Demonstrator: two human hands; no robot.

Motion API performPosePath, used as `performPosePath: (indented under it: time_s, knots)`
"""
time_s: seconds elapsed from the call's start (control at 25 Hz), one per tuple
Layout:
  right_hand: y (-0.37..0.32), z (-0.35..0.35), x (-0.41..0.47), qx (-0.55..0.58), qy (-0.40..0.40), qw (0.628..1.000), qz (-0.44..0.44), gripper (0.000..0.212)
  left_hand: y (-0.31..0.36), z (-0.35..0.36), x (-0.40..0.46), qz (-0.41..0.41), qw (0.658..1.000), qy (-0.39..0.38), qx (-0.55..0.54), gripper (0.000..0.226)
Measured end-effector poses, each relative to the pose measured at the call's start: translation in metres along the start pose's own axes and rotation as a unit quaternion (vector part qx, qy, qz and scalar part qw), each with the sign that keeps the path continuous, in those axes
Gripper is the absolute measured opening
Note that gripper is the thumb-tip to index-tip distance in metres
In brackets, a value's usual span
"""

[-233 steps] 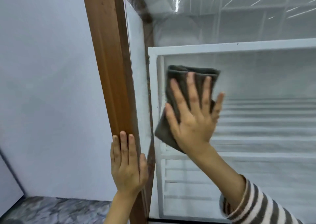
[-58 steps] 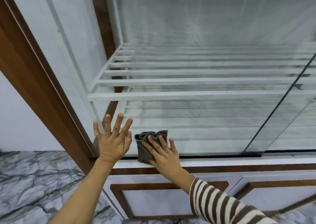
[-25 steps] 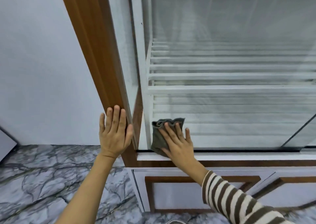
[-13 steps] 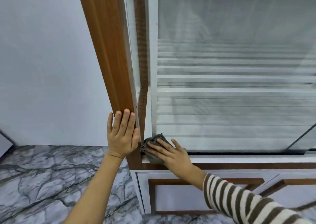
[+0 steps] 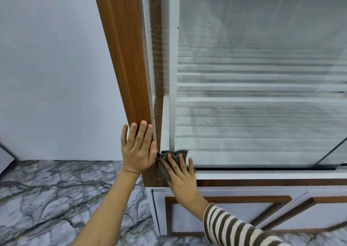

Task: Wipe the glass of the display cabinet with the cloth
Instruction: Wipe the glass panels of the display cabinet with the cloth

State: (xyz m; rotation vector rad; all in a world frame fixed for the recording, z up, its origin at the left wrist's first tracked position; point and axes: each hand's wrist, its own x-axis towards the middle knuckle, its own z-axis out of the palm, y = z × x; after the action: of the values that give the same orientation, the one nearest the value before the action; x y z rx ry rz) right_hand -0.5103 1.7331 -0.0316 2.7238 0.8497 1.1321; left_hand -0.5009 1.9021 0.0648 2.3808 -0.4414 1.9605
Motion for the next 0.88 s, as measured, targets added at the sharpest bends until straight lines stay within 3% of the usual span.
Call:
performPosePath:
  time_s: [0.2, 0.32, 0.52, 0.72, 0.8, 0.88]
  knots:
    - [0.043, -0.003, -0.015, -0.075, -0.031, 0.993, -0.081, 0.123, 0.000, -0.001, 0.001, 0.000, 1.000, -0.008, 0.001, 0.058]
    - [0.053, -0.010, -0.014, -0.075, -0.048, 0.994, -0.060, 0.125, 0.001, 0.000, 0.002, -0.006, 1.000, -0.007, 0.005, 0.059]
    - [0.002, -0.010, 0.013, -0.015, -0.011, 1.000, -0.021, 0.127, 0.002, -0.001, 0.002, -0.008, 1.000, -0.005, 0.001, 0.058]
    - [0.042, -0.012, -0.009, -0.066, -0.052, 0.995, -0.044, 0.129, 0.008, -0.005, 0.004, -0.030, 0.999, -0.009, 0.012, 0.058]
    - [0.061, -0.020, -0.009, -0.060, -0.013, 0.998, -0.010, 0.126, 0.021, -0.007, 0.005, -0.071, 0.997, -0.013, 0.015, 0.060]
    - [0.063, -0.034, 0.016, -0.020, 0.059, 0.997, 0.046, 0.106, 0.039, -0.007, 0.008, -0.134, 0.991, -0.019, 0.011, 0.063]
